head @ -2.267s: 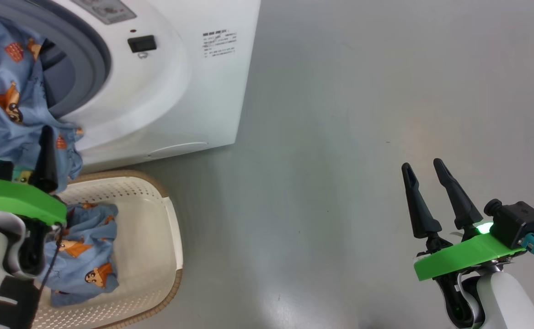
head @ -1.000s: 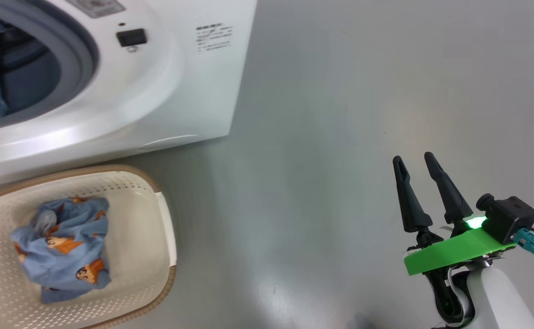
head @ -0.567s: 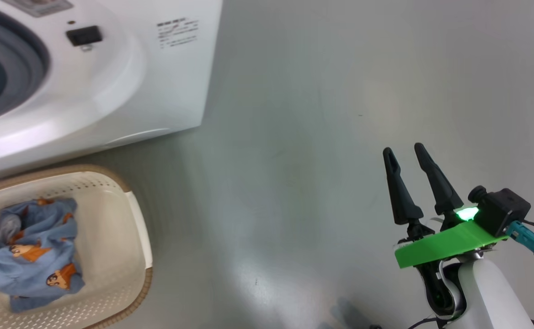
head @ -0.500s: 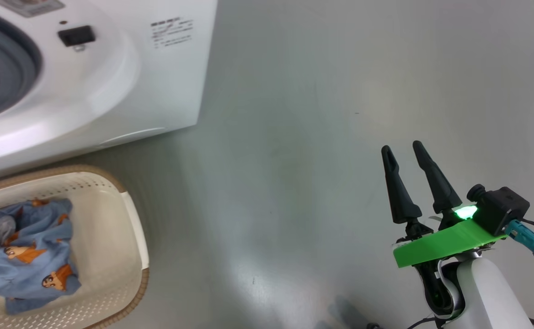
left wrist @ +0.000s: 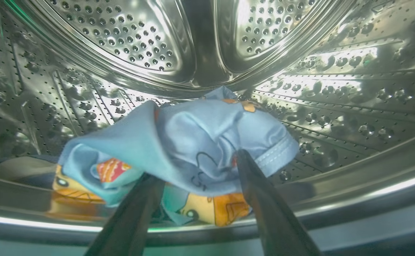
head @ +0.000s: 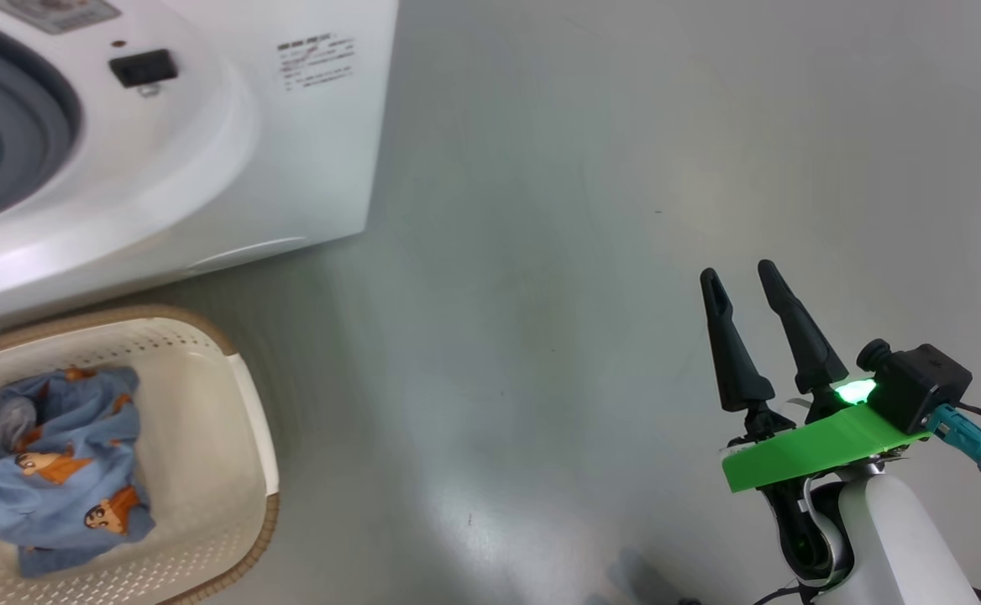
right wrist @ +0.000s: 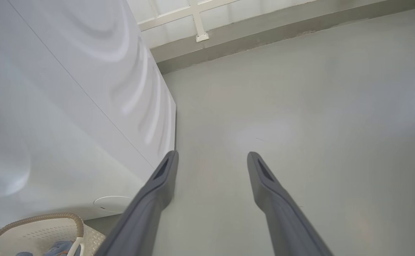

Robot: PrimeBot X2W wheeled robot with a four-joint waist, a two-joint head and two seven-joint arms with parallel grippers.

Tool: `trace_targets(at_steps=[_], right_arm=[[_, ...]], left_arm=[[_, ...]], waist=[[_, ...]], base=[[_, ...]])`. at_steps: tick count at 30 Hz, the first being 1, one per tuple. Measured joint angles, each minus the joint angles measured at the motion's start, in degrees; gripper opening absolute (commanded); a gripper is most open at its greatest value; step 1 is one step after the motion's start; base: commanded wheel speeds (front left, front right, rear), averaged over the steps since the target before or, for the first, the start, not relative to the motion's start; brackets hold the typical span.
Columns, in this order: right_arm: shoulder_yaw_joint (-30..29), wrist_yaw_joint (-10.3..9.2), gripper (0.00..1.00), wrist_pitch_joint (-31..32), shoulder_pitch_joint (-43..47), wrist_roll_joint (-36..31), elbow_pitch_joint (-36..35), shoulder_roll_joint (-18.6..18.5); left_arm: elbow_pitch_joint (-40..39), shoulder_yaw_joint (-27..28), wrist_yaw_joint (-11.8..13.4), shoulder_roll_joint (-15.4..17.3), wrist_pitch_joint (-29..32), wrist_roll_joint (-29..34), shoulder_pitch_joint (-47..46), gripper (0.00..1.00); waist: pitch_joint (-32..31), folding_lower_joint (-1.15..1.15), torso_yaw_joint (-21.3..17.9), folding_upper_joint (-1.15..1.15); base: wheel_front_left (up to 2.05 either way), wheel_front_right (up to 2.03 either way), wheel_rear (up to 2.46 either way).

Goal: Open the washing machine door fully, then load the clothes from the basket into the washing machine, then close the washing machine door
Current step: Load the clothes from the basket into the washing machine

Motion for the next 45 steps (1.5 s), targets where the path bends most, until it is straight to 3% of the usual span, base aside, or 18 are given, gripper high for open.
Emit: trace_targets(at_steps=[6,12,21,45], right_arm=[[0.08,0.0,1.0,0.0,0.0,0.0,0.12,-0.52],[0.02,0.0,1.0,0.0,0.06,-0.01,0.15,-1.51],[-0.14,0.0,1.0,0.0,0.1,-0.01,0.2,-2.16],[-1.57,0.0,1.0,0.0,3.01,-0.08,0.42,-4.56]], left_arm=[[-1.65,0.04,-0.42,-0.88,0.0,-0.65,0.36,1.0],[-8.98,0.93,-0.43,-2.64,-0.01,-2.98,4.61,1.0],[-20.9,6.48,-0.43,-5.23,-0.01,-4.63,15.18,1.0],[-43.37,13.3,-0.43,-12.79,-0.01,1.96,41.48,1.0]], waist=[[-1.32,0.0,1.39,0.0],[-2.56,0.0,2.65,0.0],[-4.53,0.0,4.55,0.0],[-10.34,0.0,8.03,0.0]], base=[[0.0,0.0,0.0],[0.0,0.0,0.0],[0.0,0.0,0.0],[0.0,0.0,0.0]])
